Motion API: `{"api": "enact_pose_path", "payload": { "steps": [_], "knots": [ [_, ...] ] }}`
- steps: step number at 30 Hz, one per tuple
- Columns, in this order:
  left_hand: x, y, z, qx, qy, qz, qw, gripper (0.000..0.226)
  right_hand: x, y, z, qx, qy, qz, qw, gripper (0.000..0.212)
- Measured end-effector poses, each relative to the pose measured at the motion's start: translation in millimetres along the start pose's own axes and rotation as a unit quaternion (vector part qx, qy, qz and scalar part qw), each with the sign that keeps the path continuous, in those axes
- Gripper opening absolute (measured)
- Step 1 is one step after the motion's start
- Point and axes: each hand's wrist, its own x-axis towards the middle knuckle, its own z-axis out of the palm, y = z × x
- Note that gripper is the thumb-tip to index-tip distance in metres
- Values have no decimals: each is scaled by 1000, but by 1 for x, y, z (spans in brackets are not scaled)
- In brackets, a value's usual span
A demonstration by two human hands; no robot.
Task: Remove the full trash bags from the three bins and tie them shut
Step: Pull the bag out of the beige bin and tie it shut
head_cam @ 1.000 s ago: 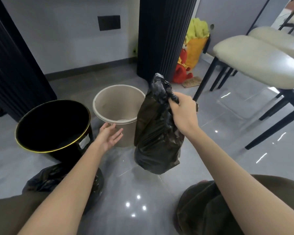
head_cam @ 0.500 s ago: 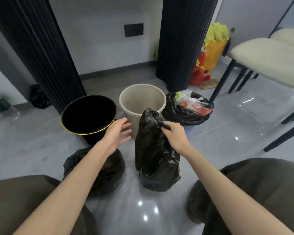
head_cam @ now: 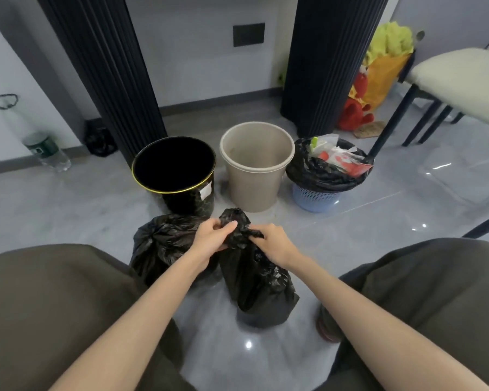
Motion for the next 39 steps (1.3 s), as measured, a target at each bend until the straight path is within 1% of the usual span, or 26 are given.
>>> {"api": "enact_pose_path", "payload": {
  "steps": [2,4,6,8,10,13,16,20,23,25,27,28,29,32,36,39],
  "knots": [
    [0,-2,0,-16,30,26,999,18,0,4,1,-16,-18,12,1000,19],
    [0,-2,-2,-61,57,37,996,11,1,7,-2,-2,-14,50,999,17],
    [0,0,-5,-97,76,41,992,9,1,11,-9,63,-4,101,993,25],
    [1,3,-10,-128,94,44,986,9,0,14,-18,153,0,148,977,35],
    [0,5,-14,-143,98,57,983,8,0,16,-26,185,7,170,968,42],
    [-2,6,-15,-116,98,86,985,5,1,16,-35,194,14,172,966,36],
    [-2,7,-15,-107,116,99,983,7,2,16,-40,218,14,181,959,27],
    [1,9,-25,-91,145,99,980,10,4,27,-39,195,45,182,963,24],
    [-1,10,-28,-45,165,132,976,11,5,25,-42,200,65,172,963,16],
    [-3,12,-31,-47,184,150,970,11,7,22,-50,263,85,167,946,20],
    [-3,14,-35,-47,207,161,964,11,6,22,-58,342,123,177,915,24],
    [-3,15,-38,-48,215,163,962,10,6,25,-60,357,149,185,903,24],
    [-3,16,-40,-53,216,163,961,10,7,29,-61,343,176,196,902,24],
    [0,14,-45,-46,212,156,964,12,5,41,-56,225,236,224,919,24],
    [0,8,-46,-15,193,137,971,18,3,46,-49,143,261,245,923,15],
    [0,6,-46,17,175,127,976,19,3,46,-49,60,263,251,930,28]
  ]
}}
